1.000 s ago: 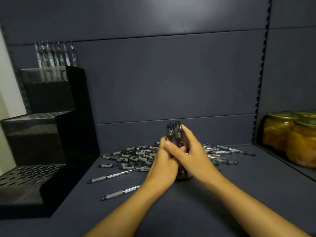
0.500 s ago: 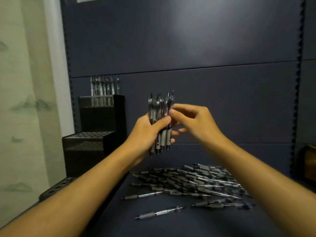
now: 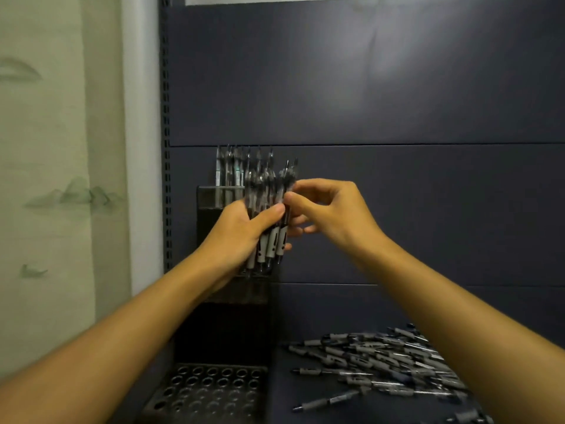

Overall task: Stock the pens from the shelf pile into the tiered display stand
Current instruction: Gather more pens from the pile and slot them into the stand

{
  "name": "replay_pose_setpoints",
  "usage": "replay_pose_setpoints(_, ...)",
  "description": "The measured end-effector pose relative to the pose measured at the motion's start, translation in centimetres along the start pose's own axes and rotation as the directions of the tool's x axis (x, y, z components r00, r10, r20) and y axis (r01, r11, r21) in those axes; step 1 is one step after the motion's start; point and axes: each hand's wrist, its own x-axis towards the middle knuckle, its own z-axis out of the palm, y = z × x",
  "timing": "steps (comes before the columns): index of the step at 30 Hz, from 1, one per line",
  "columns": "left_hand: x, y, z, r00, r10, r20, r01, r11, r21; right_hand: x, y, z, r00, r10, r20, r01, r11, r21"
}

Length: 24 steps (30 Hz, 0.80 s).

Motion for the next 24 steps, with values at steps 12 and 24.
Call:
replay_pose_setpoints(12, 2.4, -3.2, -11.7, 0.994, -0.086, -0.073, 0.061, 0.955, -0.289, 4.1, -2.0, 9.7, 0.996, 0.087, -0.012, -0.087, 0.995, -0.044)
replay_pose_setpoints(24, 3.6, -5.6, -15.1, 0.991, -0.047, -0.125, 0.009, 0.957, -0.289, 11.6, -4.1, 7.6, 0.986, -0.049, -0.162, 0.037, 0.996, -0.076)
